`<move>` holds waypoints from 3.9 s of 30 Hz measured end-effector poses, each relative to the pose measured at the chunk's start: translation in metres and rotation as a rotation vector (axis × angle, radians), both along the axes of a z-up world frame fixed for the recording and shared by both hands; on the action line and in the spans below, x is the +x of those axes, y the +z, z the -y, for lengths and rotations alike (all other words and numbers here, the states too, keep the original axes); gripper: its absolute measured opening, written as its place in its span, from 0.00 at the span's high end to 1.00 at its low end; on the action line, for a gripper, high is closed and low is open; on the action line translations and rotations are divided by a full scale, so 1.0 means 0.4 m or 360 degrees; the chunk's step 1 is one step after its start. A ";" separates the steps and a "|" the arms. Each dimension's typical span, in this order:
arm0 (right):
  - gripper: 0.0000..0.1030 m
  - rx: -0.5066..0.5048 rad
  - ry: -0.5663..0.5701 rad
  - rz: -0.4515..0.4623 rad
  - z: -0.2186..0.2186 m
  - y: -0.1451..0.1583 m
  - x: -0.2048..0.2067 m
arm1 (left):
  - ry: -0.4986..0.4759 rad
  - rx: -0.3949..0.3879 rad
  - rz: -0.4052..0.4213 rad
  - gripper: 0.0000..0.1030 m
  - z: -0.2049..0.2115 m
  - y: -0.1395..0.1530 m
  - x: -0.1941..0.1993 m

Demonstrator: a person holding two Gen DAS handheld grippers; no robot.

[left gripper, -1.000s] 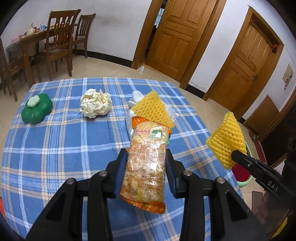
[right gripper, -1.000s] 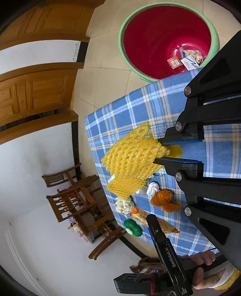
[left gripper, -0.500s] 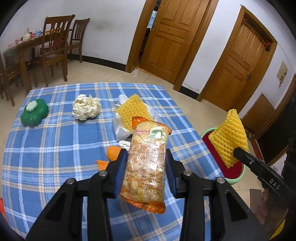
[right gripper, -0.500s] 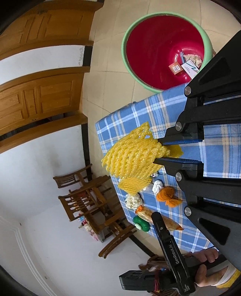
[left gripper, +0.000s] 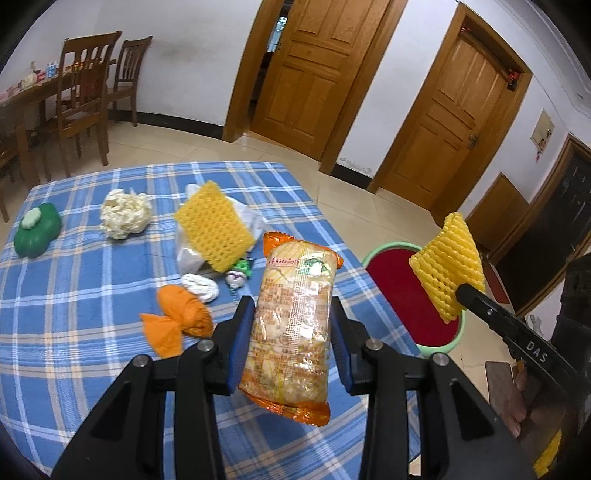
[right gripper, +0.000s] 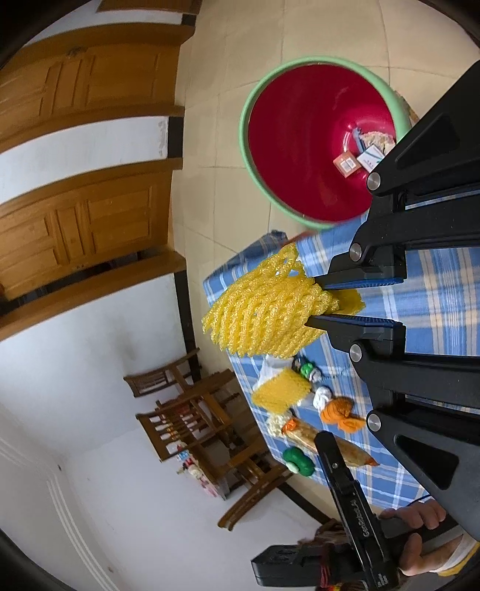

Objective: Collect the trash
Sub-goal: 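Carry the snack packet over the red bin with the left tool while the right tool carries the foam net, then open the right tool to drop the foam net while the left tool drops the snack packet into the bin, then move both open tools back over the table toward the orange cloth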

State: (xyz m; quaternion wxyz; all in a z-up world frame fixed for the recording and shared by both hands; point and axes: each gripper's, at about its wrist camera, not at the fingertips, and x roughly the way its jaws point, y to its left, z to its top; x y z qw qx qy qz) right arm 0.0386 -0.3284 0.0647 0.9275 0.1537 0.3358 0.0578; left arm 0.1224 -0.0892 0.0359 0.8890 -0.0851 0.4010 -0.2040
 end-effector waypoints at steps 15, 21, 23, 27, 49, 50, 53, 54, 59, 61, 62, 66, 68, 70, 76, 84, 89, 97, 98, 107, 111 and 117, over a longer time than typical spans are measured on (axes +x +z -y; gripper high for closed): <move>0.88 -0.0033 -0.0263 -0.0154 0.152 -0.067 0.011 | -0.0223 0.0008 -0.0047 0.62 0.178 -0.010 0.057; 0.87 -0.0009 -0.0360 -0.0244 0.222 -0.113 0.027 | -0.0290 0.0025 -0.0069 0.62 0.246 -0.027 0.075; 0.86 -0.0006 -0.0381 -0.0269 0.243 -0.126 0.032 | -0.0305 0.0030 -0.0080 0.62 0.265 -0.035 0.082; 0.85 -0.0019 -0.0416 -0.0288 0.270 -0.140 0.034 | -0.0347 0.0040 -0.0090 0.62 0.304 -0.051 0.092; 0.62 0.0070 -0.0506 -0.0236 0.356 -0.120 0.002 | -0.0548 0.0123 -0.0147 0.62 0.466 -0.114 0.099; 0.62 0.0074 -0.0515 -0.0227 0.361 -0.116 -0.004 | -0.0560 0.0127 -0.0148 0.62 0.475 -0.117 0.098; 0.62 0.0080 -0.0541 -0.0204 0.373 -0.106 -0.018 | -0.0607 0.0138 -0.0162 0.62 0.510 -0.128 0.098; 0.62 0.0082 -0.0549 -0.0199 0.378 -0.104 -0.023 | -0.0621 0.0139 -0.0167 0.62 0.520 -0.132 0.103; 0.62 0.0088 -0.0578 -0.0195 0.394 -0.101 -0.030 | -0.0666 0.0157 -0.0147 0.55 0.561 -0.132 0.099; 0.62 0.0088 -0.0578 -0.0200 0.394 -0.103 -0.031 | -0.0647 0.0162 -0.0145 0.41 0.562 -0.129 0.095; 0.62 0.0086 -0.0576 -0.0203 0.393 -0.103 -0.030 | -0.0639 0.0153 -0.0137 0.41 0.557 -0.126 0.093; 0.62 0.0081 -0.0563 -0.0211 0.386 -0.105 -0.028 | -0.0612 0.0152 -0.0128 0.40 0.539 -0.118 0.087; 0.62 0.0080 -0.0559 -0.0210 0.383 -0.105 -0.026 | -0.0592 0.0138 -0.0132 0.40 0.525 -0.112 0.088; 0.62 0.0080 -0.0552 -0.0210 0.379 -0.104 -0.027 | -0.0564 0.0118 -0.0134 0.40 0.505 -0.105 0.088; 0.58 0.0081 -0.0516 -0.0220 0.358 -0.104 -0.026 | -0.0500 0.0098 -0.0124 0.40 0.446 -0.086 0.079; 0.48 0.0081 -0.0465 -0.0218 0.313 -0.092 -0.015 | -0.0414 0.0058 -0.0148 0.40 0.363 -0.077 0.073; 0.48 0.0080 -0.0422 -0.0218 0.278 -0.085 -0.008 | -0.0338 0.0042 -0.0169 0.40 0.304 -0.073 0.074; 0.47 0.0066 -0.0345 -0.0219 0.212 -0.077 0.002 | -0.0188 0.0044 -0.0158 0.40 0.201 -0.066 0.078; 0.47 0.0066 -0.0335 -0.0220 0.204 -0.076 0.004 | -0.0164 0.0050 -0.0157 0.40 0.185 -0.067 0.079; 0.47 0.0047 -0.0257 -0.0240 0.148 -0.079 0.027 | -0.0014 0.0053 -0.0161 0.40 0.081 -0.080 0.104; 0.47 0.0035 -0.0230 -0.0250 0.124 -0.080 0.035 | 0.0041 0.0033 -0.0162 0.40 0.036 -0.084 0.112; 0.47 0.0014 -0.0196 -0.0267 0.091 -0.082 0.054 | 0.0154 0.0119 -0.0133 0.40 -0.006 -0.099 0.122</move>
